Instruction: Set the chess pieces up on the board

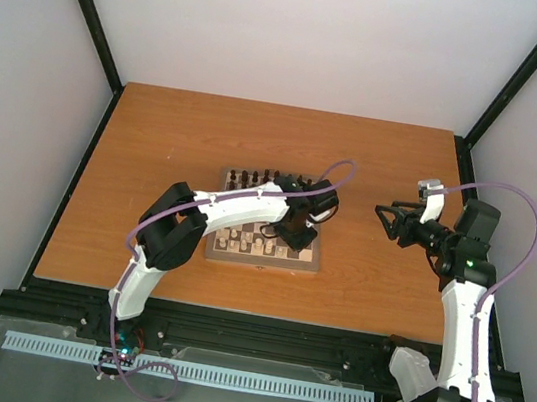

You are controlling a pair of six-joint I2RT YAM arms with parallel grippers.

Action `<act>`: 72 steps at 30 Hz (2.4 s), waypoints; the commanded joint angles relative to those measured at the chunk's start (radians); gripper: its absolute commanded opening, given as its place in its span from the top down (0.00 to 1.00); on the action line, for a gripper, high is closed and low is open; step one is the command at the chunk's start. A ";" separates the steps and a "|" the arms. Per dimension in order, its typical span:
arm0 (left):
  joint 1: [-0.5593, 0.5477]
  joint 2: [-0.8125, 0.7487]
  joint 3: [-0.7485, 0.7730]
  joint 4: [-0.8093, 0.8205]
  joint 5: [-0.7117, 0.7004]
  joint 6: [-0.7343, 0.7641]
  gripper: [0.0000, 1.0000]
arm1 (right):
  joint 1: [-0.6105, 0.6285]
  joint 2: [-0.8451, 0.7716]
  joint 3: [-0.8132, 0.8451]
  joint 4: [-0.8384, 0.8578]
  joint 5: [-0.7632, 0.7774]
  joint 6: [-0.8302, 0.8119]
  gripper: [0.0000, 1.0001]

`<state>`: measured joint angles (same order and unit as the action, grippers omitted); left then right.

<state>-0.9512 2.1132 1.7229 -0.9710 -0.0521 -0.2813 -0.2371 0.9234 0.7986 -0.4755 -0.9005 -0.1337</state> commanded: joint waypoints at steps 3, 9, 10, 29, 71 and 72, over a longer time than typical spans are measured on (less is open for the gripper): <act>-0.012 0.001 0.008 -0.029 0.006 0.005 0.79 | -0.007 0.006 0.016 -0.004 -0.024 -0.012 0.46; -0.014 0.007 0.003 -0.029 0.004 0.013 0.82 | -0.007 0.007 0.013 -0.002 -0.026 -0.016 0.46; -0.013 0.008 0.004 -0.031 -0.001 0.013 0.82 | -0.007 0.008 0.014 -0.003 -0.027 -0.015 0.46; -0.007 -0.076 0.015 -0.036 -0.039 0.023 0.89 | -0.007 0.017 0.018 -0.012 -0.037 -0.024 0.46; 0.120 -0.154 -0.210 -0.065 -0.049 -0.042 0.88 | -0.006 0.015 0.020 -0.021 -0.049 -0.035 0.46; 0.120 -0.151 -0.209 -0.066 -0.050 -0.041 0.88 | -0.007 0.016 0.022 -0.023 -0.050 -0.035 0.46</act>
<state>-0.8371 1.9476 1.5021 -1.0183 -0.0860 -0.3107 -0.2371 0.9379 0.7994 -0.4870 -0.9337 -0.1570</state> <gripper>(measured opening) 0.123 0.543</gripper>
